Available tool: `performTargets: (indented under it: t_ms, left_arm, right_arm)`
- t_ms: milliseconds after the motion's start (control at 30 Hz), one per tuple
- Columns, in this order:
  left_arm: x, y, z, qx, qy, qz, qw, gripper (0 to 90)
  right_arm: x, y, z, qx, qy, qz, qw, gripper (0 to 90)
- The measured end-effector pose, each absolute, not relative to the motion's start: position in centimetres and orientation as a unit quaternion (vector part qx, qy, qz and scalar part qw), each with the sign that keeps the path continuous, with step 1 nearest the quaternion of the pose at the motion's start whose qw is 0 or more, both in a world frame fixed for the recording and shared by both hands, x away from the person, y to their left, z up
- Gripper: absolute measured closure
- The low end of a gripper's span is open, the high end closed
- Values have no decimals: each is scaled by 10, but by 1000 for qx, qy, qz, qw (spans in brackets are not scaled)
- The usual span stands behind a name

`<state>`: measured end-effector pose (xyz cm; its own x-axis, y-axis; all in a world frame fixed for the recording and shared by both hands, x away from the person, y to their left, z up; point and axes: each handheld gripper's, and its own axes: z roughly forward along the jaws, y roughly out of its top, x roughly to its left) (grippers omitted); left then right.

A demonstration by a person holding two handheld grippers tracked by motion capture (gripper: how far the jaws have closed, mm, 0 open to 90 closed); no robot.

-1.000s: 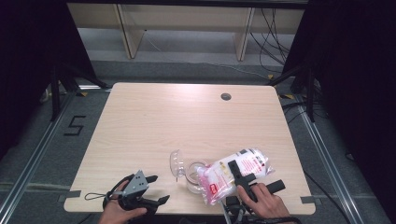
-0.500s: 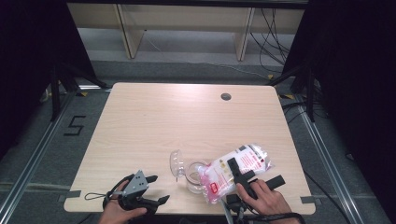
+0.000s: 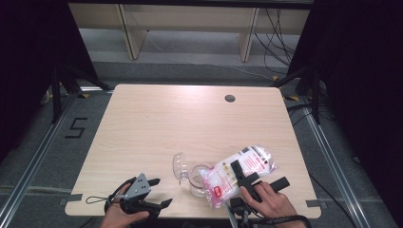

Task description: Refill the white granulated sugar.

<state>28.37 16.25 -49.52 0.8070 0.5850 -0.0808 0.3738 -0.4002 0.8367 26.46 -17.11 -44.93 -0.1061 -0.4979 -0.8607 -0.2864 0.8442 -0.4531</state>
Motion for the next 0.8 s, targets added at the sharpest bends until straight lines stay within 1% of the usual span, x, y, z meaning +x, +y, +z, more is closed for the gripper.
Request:
performTargets:
  t_ms: [267, 333, 400, 467, 500, 533, 700, 800]
  left_arm:
    - [284, 163, -495, 829, 289, 113, 465, 198]
    - [284, 164, -495, 833, 286, 122, 458, 198]
    - [285, 164, -495, 834, 284, 122, 456, 198]
    - [285, 164, -495, 834, 284, 122, 456, 198]
    - [284, 163, -495, 833, 285, 124, 457, 198]
    - [285, 164, -495, 834, 285, 124, 456, 198]
    - [285, 164, -495, 834, 285, 124, 456, 198]
    - [284, 162, -496, 829, 289, 116, 464, 198]
  right_arm:
    - [265, -172, -450, -269, 737, -86, 614, 524]
    - [266, -172, -446, -296, 724, -103, 614, 525]
    - [265, -174, -447, -283, 730, -95, 615, 526]
    - [266, -174, -444, -296, 726, -105, 611, 527]
    - [266, -175, -446, -281, 731, -96, 615, 527]
    - [267, -176, -443, -297, 724, -104, 614, 528]
    - [266, -177, -443, -286, 732, -100, 610, 531]
    - [266, -176, -443, -292, 726, -101, 615, 532]
